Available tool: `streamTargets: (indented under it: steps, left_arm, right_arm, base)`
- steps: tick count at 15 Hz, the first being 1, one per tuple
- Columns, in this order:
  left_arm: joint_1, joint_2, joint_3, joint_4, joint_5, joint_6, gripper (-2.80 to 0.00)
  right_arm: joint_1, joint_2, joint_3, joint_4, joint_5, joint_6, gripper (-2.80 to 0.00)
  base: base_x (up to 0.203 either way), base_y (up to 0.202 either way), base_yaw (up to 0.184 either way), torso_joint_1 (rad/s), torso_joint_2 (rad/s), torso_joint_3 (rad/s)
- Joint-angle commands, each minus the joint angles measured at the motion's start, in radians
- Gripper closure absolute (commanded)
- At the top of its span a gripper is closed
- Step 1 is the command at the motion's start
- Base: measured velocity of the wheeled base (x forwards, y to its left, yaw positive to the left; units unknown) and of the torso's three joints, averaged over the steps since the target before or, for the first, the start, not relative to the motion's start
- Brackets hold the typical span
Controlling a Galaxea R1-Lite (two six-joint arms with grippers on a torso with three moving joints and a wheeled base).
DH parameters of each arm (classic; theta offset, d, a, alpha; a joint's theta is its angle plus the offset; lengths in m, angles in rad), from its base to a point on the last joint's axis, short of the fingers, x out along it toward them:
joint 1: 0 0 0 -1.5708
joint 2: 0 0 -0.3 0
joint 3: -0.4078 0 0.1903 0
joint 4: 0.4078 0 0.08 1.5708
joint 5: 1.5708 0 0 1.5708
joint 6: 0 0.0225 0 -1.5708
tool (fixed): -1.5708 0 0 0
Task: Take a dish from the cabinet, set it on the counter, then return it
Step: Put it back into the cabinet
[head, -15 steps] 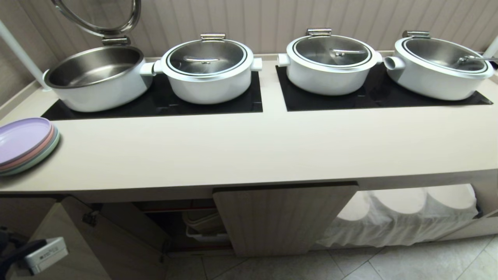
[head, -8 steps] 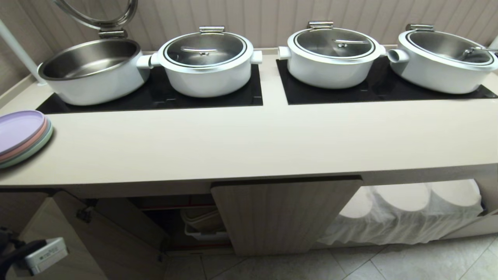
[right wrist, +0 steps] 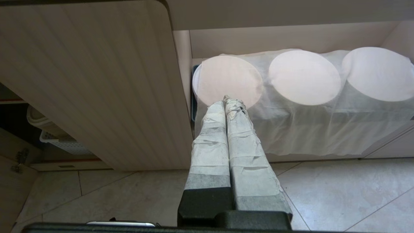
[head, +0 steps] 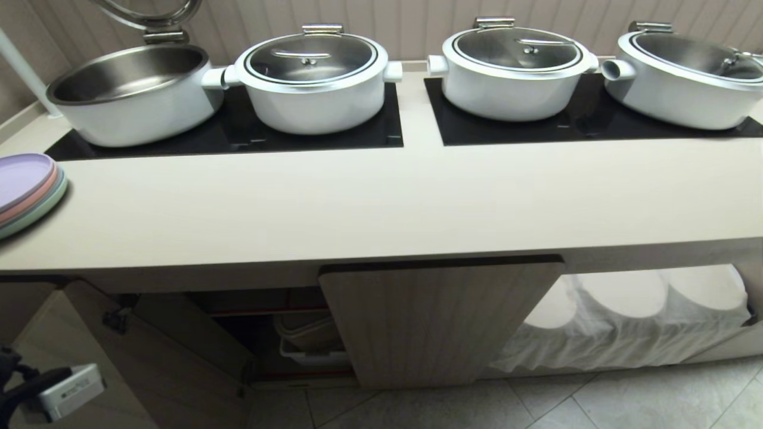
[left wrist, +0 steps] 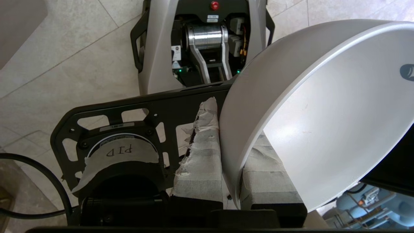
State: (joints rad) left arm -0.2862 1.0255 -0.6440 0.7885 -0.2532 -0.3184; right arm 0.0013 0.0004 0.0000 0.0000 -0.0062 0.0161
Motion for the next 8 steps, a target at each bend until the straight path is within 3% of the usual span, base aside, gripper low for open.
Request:
streamTargets:
  steps: [1, 8]
  left_arm:
    - [0.001, 0.002, 0.001, 0.005, 0.002, -0.002, 0.00]
    - [0.001, 0.002, 0.001, 0.005, -0.008, -0.004, 0.00]
  right_arm:
    - [0.000, 0.001, 0.000, 0.000, 0.000, 0.001, 0.00]
    - [0.000, 0.001, 0.000, 0.000, 0.000, -0.001, 0.00]
  base:
    - [0.000, 0.000, 0.000, -0.154, 0.35, 0.183]
    - [0.000, 0.000, 0.000, -0.191, 0.42, 0.223]
